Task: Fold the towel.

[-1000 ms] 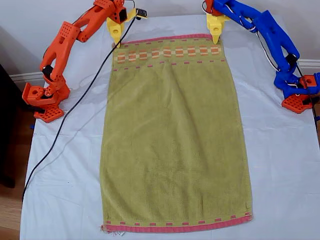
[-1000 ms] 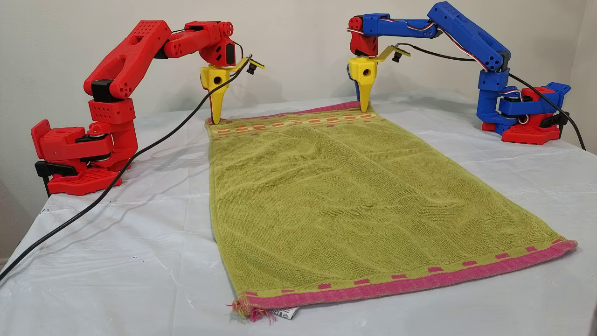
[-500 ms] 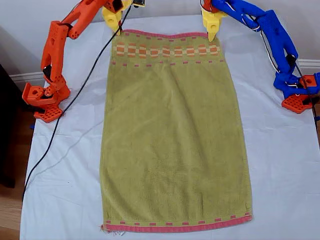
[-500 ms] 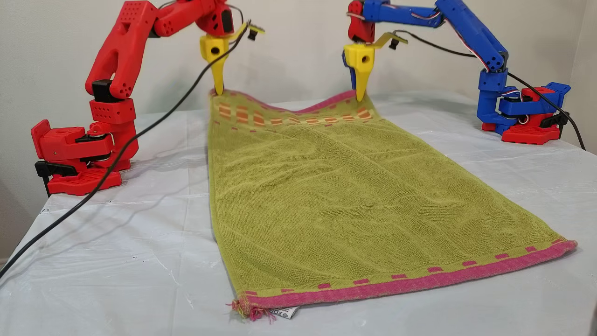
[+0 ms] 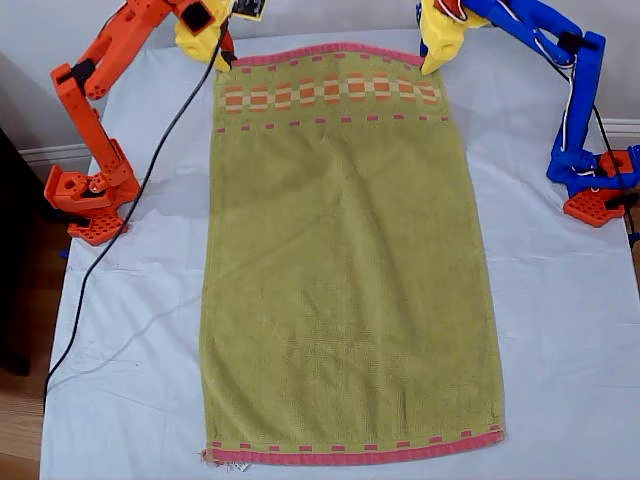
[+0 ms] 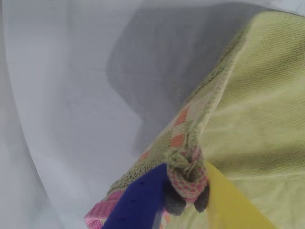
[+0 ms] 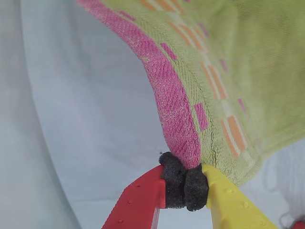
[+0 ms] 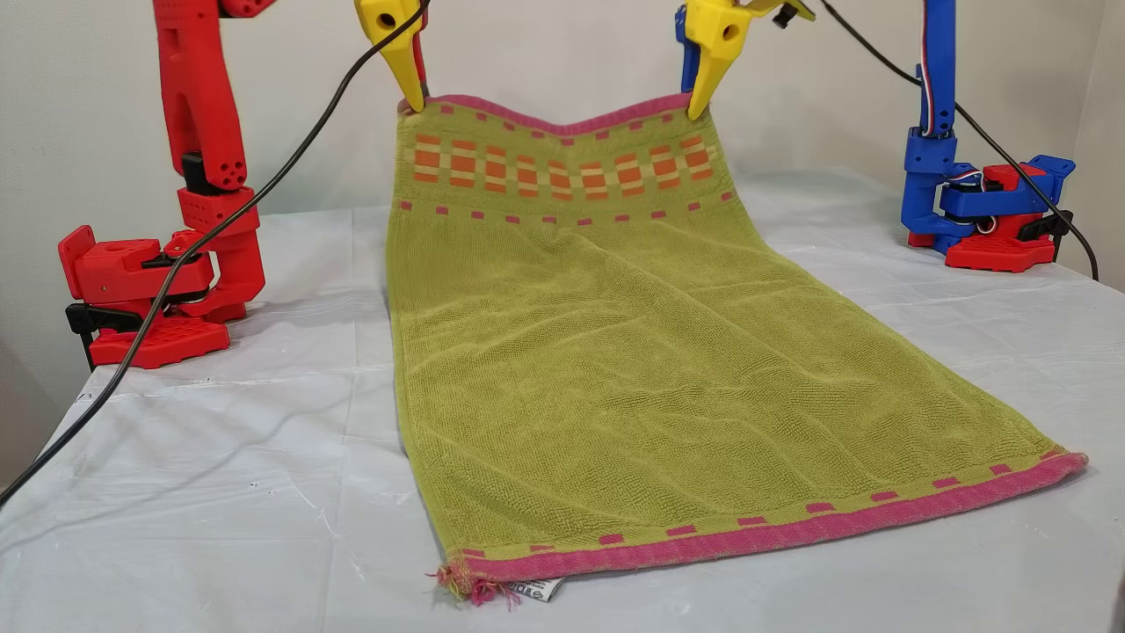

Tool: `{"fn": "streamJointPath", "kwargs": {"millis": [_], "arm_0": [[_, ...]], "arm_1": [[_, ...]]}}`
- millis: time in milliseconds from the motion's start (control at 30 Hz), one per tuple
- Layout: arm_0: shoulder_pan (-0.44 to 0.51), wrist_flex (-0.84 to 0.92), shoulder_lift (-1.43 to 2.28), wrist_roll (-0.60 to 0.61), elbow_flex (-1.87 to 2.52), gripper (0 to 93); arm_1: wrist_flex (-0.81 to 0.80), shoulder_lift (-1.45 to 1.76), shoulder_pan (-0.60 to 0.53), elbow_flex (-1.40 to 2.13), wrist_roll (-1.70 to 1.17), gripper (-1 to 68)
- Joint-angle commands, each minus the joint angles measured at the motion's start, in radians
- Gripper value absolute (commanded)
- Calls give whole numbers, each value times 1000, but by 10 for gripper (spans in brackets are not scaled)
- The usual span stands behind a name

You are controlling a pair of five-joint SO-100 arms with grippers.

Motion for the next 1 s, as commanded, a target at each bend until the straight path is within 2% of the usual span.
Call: {"fn": "streamJointPath", "kwargs": {"millis": [0, 300, 400, 467, 633, 867, 967], "arm_0": [[97, 6, 169, -49, 71, 0], [216, 6, 403, -140, 261, 0], [337, 5, 420, -183, 279, 0], [462, 5, 400, -212, 245, 0], [640, 5, 360, -272, 212, 0], [825, -25, 434, -337, 281, 0], [913, -103, 480, -380, 367, 0]], "arm_1": [[-3, 210, -64, 17, 48, 1], [-3, 403, -282, 118, 184, 1], [-3, 445, -342, 149, 227, 1], [-3, 465, -394, 166, 265, 1], [-3, 477, -514, 163, 342, 1], [-3, 448, -695, 163, 454, 1], [-3, 420, -753, 143, 482, 1]]}}
